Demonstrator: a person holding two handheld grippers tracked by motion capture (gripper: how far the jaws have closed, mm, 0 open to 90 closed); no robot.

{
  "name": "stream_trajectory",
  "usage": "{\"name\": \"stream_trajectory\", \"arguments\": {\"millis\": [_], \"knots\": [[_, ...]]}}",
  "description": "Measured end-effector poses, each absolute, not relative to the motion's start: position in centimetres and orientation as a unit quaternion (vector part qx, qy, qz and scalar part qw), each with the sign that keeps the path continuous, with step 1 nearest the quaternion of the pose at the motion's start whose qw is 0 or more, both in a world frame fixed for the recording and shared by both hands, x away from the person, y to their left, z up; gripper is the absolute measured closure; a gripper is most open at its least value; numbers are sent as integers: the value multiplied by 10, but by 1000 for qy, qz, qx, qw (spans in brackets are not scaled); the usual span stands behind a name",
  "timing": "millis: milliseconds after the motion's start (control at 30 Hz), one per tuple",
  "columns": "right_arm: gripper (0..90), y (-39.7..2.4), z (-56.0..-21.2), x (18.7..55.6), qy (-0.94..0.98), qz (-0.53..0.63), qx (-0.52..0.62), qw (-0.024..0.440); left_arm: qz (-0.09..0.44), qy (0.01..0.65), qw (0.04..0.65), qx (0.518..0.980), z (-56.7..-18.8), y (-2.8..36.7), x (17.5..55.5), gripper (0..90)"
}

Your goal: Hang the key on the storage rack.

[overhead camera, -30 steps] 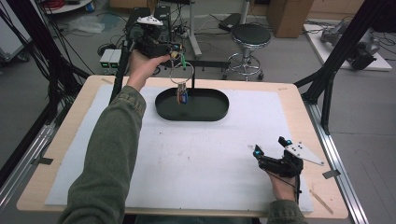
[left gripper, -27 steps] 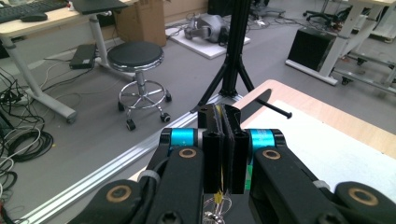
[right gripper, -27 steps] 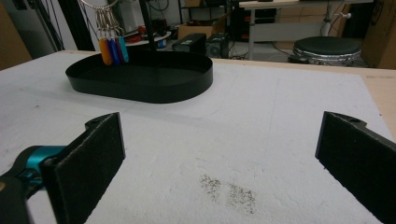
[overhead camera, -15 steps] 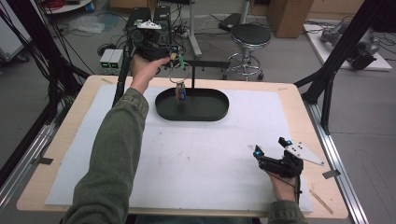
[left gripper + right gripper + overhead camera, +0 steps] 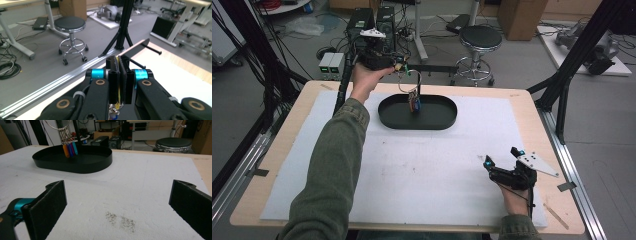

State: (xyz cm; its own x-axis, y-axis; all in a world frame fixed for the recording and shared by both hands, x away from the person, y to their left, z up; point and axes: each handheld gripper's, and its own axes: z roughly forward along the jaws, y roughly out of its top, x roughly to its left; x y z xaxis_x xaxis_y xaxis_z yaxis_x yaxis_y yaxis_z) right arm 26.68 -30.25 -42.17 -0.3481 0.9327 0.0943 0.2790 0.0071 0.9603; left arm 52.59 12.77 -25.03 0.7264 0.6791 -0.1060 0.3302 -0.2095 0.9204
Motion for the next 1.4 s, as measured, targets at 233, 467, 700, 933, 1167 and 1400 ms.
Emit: {"name": "stream_trajectory", "arguments": {"millis": [233, 467, 700, 933, 1167, 1400], "knots": [[3, -303, -422, 267, 633, 522, 477, 315, 137, 339, 542, 757, -246, 129, 521, 621], [3, -303, -422, 268, 633, 522, 480, 309, 115, 338, 547, 757, -246, 131, 516, 469], [3, -303, -422, 268, 632, 523, 480, 310, 156, 357, 537, 748, -245, 132, 507, 170], [3, -302, -421, 267, 632, 525, 480, 308, 170, 377, 529, 741, -252, 138, 500, 17], [3, -301, -421, 268, 633, 525, 477, 310, 173, 377, 536, 735, -262, 141, 490, 17], [3, -302, -420, 266, 632, 525, 480, 309, 175, 383, 538, 730, -268, 152, 482, 17]]}}
